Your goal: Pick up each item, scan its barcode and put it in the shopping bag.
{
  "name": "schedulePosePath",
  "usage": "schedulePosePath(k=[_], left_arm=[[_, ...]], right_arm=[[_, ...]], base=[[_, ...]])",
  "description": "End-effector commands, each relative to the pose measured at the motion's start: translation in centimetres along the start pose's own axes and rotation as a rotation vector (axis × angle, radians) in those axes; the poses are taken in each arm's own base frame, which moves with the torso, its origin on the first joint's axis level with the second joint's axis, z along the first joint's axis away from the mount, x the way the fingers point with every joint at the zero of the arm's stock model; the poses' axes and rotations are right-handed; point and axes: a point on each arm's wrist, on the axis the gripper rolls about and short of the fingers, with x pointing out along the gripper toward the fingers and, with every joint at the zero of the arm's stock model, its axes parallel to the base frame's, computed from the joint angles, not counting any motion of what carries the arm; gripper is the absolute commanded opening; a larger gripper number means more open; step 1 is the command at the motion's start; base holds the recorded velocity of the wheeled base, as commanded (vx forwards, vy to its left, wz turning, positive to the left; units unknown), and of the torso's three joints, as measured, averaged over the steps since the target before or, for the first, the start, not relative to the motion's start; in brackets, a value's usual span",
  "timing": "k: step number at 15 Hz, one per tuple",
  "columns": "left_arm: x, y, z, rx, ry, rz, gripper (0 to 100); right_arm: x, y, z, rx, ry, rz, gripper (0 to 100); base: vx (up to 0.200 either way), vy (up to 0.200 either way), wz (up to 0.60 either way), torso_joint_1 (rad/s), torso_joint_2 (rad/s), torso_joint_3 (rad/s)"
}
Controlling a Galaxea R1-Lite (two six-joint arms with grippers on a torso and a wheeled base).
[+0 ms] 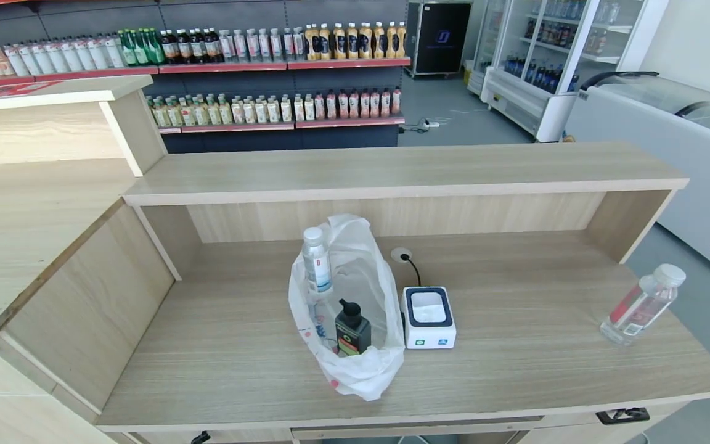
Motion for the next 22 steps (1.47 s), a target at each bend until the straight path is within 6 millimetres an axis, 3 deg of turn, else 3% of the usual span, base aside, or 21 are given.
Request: schedulePosePath(k=[1, 7, 17, 22], left_arm=[[0.0, 0.0, 0.0, 0.0, 0.001, 0.0, 100], [0.0, 0.0, 0.0, 0.0, 0.001, 0.0, 100], [0.0, 0.0, 0.0, -0.002, 0.001, 0.0, 100], [0.0, 0.0, 0.0, -0.008, 0.001, 0.0, 100]], right_arm=[[-1.0, 0.0, 0.2, 0.022, -0.053, 0.056, 100], [-4.9, 0.7, 2.7, 0.044, -0.203, 0.077, 100], [-5.0, 0.6, 3.0, 0.041, -0.211, 0.075, 100], [-4.8, 0.6, 1.7, 0.07, -0.164, 0.071, 100]], base=[[0.0, 0.0, 0.0, 0.0, 0.0, 0.0], [0.0, 0.0, 0.0, 0.0, 0.0, 0.0], [0.0, 0.0, 0.0, 0.0, 0.0, 0.0], [-0.2, 0.0, 0.0, 0.008, 0.0, 0.0]])
